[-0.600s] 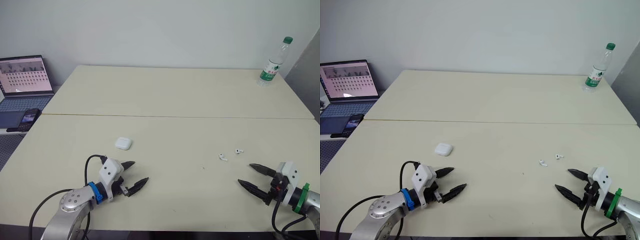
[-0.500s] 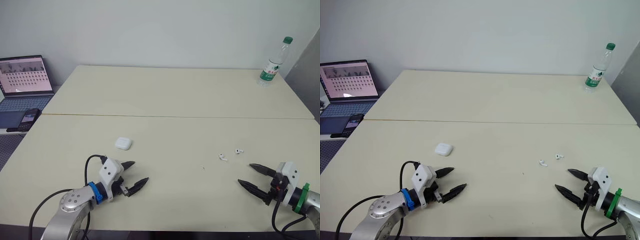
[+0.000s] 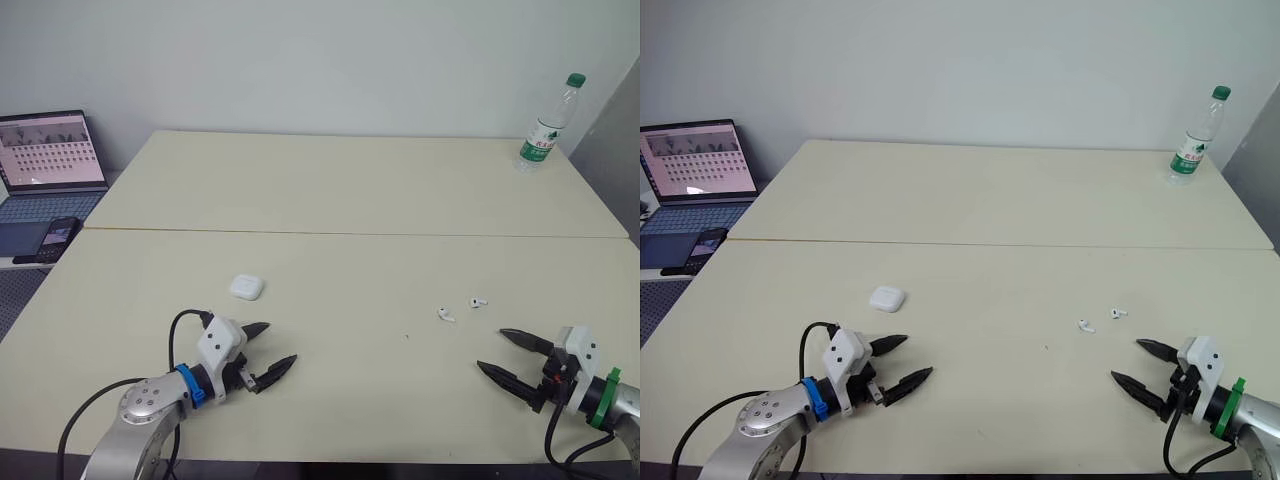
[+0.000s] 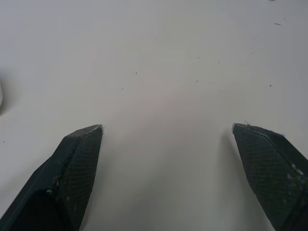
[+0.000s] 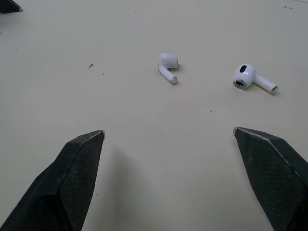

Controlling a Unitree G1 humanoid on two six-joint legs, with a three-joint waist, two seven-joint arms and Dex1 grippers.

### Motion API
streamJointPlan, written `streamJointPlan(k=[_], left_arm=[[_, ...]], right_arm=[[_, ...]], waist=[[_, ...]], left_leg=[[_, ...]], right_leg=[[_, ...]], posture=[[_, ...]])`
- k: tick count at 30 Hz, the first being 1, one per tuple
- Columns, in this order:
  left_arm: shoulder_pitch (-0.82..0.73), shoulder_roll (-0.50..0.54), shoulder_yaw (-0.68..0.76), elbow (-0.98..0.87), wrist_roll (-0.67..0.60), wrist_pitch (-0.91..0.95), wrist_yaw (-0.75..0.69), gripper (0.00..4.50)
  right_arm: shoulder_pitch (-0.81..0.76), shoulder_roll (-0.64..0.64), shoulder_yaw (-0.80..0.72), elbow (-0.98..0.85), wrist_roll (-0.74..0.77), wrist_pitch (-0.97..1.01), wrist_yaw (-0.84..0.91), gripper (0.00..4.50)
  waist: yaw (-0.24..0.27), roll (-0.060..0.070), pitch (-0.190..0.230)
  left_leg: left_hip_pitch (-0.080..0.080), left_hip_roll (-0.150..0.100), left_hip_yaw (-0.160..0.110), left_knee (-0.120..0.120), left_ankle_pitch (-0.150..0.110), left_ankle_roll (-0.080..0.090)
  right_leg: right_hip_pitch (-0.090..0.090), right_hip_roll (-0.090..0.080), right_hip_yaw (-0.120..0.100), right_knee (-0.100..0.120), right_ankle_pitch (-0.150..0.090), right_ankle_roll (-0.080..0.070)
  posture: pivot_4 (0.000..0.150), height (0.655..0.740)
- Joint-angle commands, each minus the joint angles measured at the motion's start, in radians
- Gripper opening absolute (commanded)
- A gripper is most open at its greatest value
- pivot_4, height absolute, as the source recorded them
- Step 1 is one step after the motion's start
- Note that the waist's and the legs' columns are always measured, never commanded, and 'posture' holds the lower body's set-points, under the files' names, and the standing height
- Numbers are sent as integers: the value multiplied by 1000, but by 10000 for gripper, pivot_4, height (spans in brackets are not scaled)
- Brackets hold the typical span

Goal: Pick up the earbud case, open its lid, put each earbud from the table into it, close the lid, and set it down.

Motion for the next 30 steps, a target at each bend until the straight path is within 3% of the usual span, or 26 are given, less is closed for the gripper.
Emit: streamJointPlan(k=[1,16,30], left_arm=[[19,13,24,-21,-12,20,8,45000],[-86,-70,170,113,25,-109,185,45000],[-227,-178,101,220,125,-84,355,45000]], right_arm=[[-3,-5,-14,-11,6,-27,15,44913],[-6,4,64,-241,144,52,119,44913],[-121,0,146,-447,190,175,24,44913]], waist=[[0,0,0],[0,-3,2],[1,-6,3]], left_leg=[[0,0,0,0,0,0],[0,0,-1,1,0,0],[-3,0,-3,1,0,0]], right_leg=[[0,0,0,0,0,0],[0,0,-1,0,0,0],[0,0,-2,0,3,-3]], posture=[[1500,7362],[1500,7362],[1500,7362]])
